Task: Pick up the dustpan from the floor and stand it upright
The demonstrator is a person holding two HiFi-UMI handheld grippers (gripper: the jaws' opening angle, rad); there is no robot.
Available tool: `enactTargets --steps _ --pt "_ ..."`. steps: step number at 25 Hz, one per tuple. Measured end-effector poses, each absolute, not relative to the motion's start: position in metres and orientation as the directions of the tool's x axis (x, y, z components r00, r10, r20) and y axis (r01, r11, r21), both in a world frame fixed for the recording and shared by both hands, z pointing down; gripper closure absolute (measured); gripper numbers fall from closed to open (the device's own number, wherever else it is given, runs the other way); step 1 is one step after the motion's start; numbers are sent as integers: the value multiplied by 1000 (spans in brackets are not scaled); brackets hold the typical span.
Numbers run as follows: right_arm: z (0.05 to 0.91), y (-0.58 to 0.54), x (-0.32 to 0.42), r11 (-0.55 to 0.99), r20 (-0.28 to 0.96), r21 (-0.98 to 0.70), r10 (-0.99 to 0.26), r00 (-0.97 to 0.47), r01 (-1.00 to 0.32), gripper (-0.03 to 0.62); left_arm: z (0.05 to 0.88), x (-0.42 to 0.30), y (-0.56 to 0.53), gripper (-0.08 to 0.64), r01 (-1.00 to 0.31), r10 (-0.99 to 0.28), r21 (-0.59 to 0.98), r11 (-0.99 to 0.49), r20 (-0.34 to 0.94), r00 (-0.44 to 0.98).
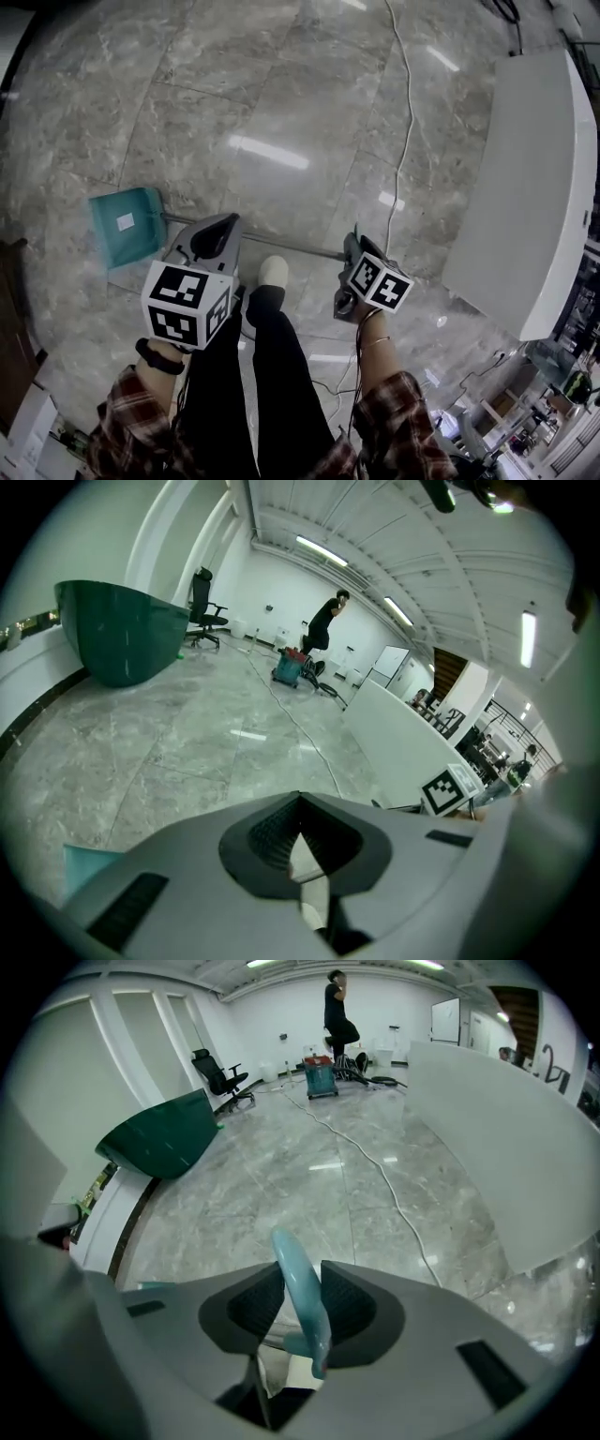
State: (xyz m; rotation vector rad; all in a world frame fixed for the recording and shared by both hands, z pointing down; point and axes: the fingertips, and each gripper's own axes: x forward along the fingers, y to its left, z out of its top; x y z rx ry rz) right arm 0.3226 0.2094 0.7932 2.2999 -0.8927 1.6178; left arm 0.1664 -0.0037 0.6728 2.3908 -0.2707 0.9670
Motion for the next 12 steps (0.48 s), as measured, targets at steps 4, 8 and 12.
enactTargets --steps 4,8,12 --pt "727 193 315 -757 904 -153 -367 220 -635 465 608 160 -9 560 -401 -41 401 -824 663 747" --pt "672 170 293 -693 901 -164 -395 180 -702 459 548 144 -19 559 -448 -117 405 -797 624 772" --pt "635 142 269 -598 899 -171 -420 124 -783 459 498 120 -29 560 -500 -202 405 -766 587 784"
